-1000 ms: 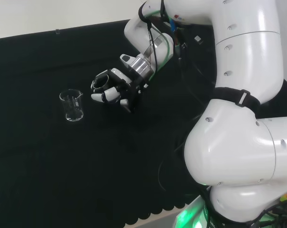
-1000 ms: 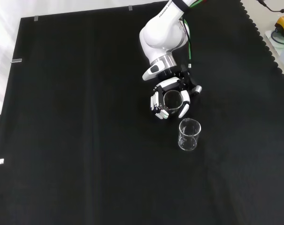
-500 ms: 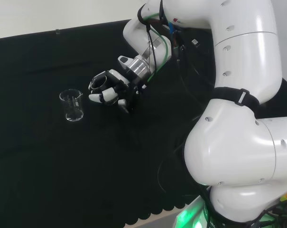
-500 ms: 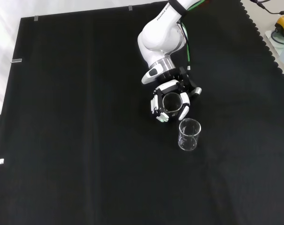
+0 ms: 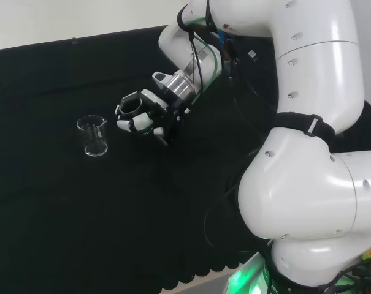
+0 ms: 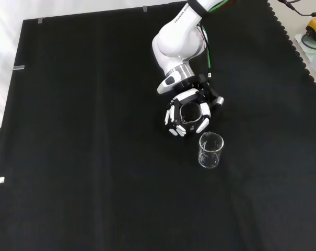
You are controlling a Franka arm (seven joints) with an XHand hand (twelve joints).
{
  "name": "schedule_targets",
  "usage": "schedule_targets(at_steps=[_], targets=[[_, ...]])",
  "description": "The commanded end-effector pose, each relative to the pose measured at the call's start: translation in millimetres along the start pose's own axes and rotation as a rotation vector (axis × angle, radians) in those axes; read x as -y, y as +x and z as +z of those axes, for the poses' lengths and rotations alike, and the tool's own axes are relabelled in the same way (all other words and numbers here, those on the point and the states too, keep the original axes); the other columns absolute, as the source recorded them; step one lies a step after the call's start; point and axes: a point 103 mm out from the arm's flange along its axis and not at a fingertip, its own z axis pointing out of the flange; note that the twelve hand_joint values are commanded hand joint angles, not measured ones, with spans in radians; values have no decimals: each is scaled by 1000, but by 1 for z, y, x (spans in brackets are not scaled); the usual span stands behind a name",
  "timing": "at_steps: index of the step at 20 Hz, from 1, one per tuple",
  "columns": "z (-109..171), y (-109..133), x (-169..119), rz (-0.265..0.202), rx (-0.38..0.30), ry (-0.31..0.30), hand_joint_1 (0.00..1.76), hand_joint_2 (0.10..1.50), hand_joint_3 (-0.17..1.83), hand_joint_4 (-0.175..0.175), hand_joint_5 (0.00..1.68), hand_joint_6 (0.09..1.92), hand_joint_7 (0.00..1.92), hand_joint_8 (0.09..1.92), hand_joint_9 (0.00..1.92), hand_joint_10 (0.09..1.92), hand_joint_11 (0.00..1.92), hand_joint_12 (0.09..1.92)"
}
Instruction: Place the beaker back on the table.
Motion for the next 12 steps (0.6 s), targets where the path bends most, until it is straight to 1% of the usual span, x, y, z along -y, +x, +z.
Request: schedule_targets(at_steps=[1, 6, 12], targets=[[-3, 1, 2, -1, -5, -2, 1172, 344, 1064, -124, 957, 896, 1184, 609, 1241, 351, 776, 1058], [2, 3, 0, -2, -4, -2, 1159, 340, 1066, -122, 943, 896, 1175, 608, 1232, 340, 757, 1070], [0, 3, 2, -2, 1, 1, 1128, 347, 1065, -117, 914, 892, 1156, 603, 1219, 328, 739, 1088]])
